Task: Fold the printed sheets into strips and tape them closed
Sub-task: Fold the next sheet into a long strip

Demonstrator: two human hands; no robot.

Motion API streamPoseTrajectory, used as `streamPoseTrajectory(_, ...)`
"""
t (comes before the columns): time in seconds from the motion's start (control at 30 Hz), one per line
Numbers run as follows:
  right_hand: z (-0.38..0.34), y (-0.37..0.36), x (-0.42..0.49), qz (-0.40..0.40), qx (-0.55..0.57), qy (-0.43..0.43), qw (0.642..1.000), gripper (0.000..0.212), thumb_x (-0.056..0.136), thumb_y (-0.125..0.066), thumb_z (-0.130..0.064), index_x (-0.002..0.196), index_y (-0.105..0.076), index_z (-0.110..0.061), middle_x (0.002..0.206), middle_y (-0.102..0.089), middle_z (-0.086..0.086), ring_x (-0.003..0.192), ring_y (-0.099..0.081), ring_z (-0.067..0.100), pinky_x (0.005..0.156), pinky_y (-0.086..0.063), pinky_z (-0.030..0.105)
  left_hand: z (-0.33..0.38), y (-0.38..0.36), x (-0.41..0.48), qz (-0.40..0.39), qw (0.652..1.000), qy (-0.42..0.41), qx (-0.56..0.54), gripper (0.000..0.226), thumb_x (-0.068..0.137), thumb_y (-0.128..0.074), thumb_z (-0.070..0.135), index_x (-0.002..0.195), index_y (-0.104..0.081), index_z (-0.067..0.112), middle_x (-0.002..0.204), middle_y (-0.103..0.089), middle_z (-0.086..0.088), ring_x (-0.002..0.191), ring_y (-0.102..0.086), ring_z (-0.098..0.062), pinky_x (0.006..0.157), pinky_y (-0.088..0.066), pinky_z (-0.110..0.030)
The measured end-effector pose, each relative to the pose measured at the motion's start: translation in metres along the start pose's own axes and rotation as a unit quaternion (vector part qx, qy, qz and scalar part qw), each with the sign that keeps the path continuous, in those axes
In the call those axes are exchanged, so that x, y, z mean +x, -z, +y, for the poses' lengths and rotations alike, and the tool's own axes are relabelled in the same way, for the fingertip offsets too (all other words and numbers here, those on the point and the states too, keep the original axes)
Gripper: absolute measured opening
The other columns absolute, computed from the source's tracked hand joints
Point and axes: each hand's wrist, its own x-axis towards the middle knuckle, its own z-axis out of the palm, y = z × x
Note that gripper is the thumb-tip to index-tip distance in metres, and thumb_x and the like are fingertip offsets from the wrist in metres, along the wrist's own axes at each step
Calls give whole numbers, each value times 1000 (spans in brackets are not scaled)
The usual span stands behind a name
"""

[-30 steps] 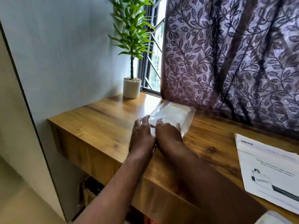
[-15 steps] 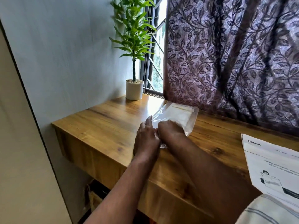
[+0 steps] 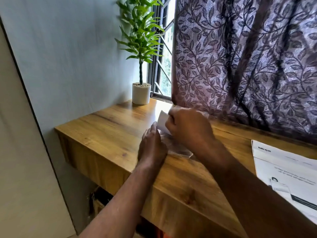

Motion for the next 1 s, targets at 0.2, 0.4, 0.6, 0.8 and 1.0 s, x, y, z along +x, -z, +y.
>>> streamPoseTrajectory(0.2,27,61,7,133,78,-32,988,22,99,-54,-31,92,-70,-18,77,-69,4,60,-56,20,58,-47,31,4,1,-3,-5,999,4,42,54,84,-65,8,135,-49,18,129,-60,-6,121,-53,-27,100,-49,-43)
streamPoseTrajectory(0.4,78,112,3,179,106,-64,976,21,99,-59,-24,104,-75,-12,92,-75,10,71,-58,20,65,-35,25,11,0,1,-30,998,16,59,48,98,-54,17,145,-46,15,144,-53,-12,137,-42,-28,114,-35,-43)
streamPoseTrajectory(0.6,130,142,-18,224,128,-94,961,25,98,-59,-27,111,-74,-14,101,-75,10,79,-59,17,68,-36,25,39,-2,-7,37,997,-65,12,44,95,-60,13,139,-54,12,140,-56,-14,132,-48,-29,113,-36,-40)
streamPoseTrajectory(0.8,173,165,-47,300,87,-109,944,29,99,-54,-34,111,-72,-15,93,-74,7,74,-59,17,63,-41,30,117,-23,-10,40,973,-67,-219,20,95,-59,18,114,-66,20,102,-73,-5,91,-70,-28,80,-58,-51)
streamPoseTrajectory(1.0,207,189,-95,347,54,-11,936,18,101,-58,-22,109,-72,-13,88,-71,2,76,-57,7,66,-45,29,177,-63,-6,-81,924,42,-372,28,103,-54,31,128,-56,18,119,-56,-11,94,-67,-30,78,-62,-52)
